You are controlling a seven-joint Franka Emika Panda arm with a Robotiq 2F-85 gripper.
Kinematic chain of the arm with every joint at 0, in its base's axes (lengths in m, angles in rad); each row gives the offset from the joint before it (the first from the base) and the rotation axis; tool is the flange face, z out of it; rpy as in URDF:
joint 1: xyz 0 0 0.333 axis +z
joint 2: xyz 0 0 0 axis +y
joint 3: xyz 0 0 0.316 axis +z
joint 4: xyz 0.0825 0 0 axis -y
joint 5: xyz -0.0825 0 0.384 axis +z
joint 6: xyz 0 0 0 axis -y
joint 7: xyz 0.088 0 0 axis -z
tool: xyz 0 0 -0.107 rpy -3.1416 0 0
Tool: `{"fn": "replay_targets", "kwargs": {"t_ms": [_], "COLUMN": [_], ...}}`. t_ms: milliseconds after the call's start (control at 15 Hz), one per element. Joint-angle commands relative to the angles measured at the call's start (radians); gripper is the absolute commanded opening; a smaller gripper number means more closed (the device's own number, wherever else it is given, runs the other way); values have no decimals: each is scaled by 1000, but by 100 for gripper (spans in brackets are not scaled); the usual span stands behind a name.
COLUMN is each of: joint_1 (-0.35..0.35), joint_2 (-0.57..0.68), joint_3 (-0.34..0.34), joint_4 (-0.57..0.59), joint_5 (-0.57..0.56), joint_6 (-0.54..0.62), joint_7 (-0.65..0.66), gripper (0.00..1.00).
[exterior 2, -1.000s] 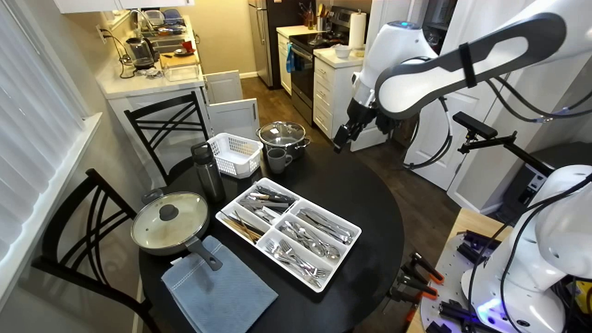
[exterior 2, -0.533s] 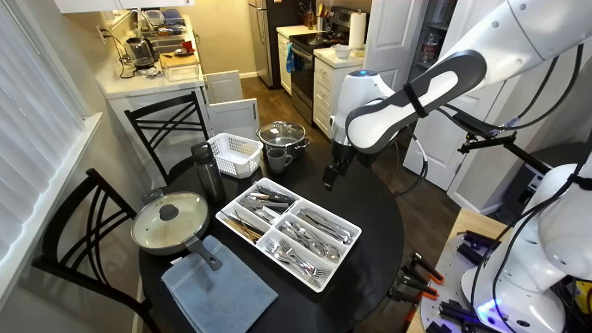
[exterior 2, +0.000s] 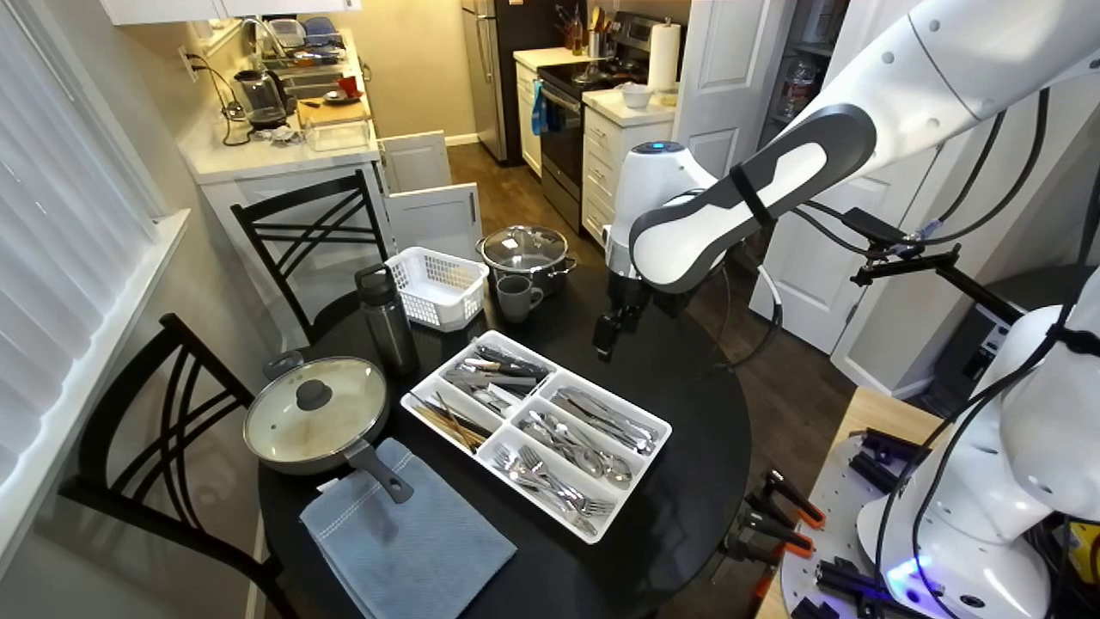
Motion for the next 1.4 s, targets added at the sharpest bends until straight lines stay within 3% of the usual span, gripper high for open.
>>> {"fn": "replay_targets", "kwargs": {"t_ms": [0, 333, 733, 1067, 1333], "joint_1": [-4, 28, 91, 145, 143], "joint_2": [27, 266, 486, 594, 624], "joint_3": [15, 86, 127, 127, 172], "joint_4": [8, 150, 325, 423, 444], "joint_5": [-1, 49, -86, -225, -208], "joint_6": [6, 44, -7, -50, 13], "joint_7": [4, -31, -22, -52, -88], "gripper": [100, 100, 100, 100, 100]}}
